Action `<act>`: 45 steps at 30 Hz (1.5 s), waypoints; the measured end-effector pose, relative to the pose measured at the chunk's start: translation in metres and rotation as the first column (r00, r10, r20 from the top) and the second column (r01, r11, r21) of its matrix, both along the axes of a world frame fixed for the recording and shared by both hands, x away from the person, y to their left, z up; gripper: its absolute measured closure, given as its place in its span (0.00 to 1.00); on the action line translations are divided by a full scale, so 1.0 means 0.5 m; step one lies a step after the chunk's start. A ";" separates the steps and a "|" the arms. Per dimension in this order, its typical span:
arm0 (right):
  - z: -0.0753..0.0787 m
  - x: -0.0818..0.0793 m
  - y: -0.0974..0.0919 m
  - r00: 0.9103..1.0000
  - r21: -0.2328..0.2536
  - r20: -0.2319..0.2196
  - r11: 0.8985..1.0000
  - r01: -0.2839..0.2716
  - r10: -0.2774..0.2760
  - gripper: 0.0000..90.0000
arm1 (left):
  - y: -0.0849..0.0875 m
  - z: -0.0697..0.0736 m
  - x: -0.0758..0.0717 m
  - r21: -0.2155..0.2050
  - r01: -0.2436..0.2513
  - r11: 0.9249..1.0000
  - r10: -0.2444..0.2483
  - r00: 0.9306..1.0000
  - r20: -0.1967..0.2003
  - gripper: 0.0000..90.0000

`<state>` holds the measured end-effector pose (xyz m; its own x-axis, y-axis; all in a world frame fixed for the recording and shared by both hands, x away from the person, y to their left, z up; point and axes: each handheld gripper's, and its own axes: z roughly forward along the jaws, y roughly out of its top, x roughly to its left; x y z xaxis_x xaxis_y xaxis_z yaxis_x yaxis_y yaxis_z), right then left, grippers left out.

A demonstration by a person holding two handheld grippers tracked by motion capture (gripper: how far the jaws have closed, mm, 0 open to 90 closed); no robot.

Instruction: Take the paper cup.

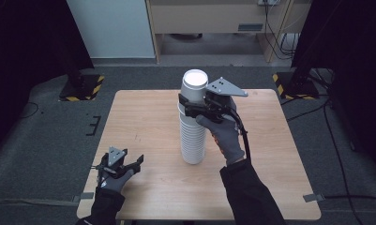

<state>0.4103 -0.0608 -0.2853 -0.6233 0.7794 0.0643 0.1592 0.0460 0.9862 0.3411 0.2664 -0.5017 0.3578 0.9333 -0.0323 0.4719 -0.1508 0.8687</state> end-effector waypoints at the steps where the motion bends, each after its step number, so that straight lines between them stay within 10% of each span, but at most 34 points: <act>1: 0.004 0.000 -0.001 1.000 0.002 0.007 1.000 0.001 -0.001 0.19 | 0.000 0.000 0.000 0.000 0.000 1.000 0.000 1.000 0.000 0.27; 45: 0.111 -0.052 -0.088 0.995 0.127 0.098 0.992 0.016 -0.028 0.19 | -0.005 0.001 0.000 0.009 0.004 1.000 -0.004 1.000 0.005 0.26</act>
<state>0.3843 -0.1048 -0.2296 -0.6143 0.7825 0.1013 0.0593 -0.0822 0.9949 0.3413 0.2641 -0.5010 0.3618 0.9320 -0.0223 0.4672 -0.1605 0.8695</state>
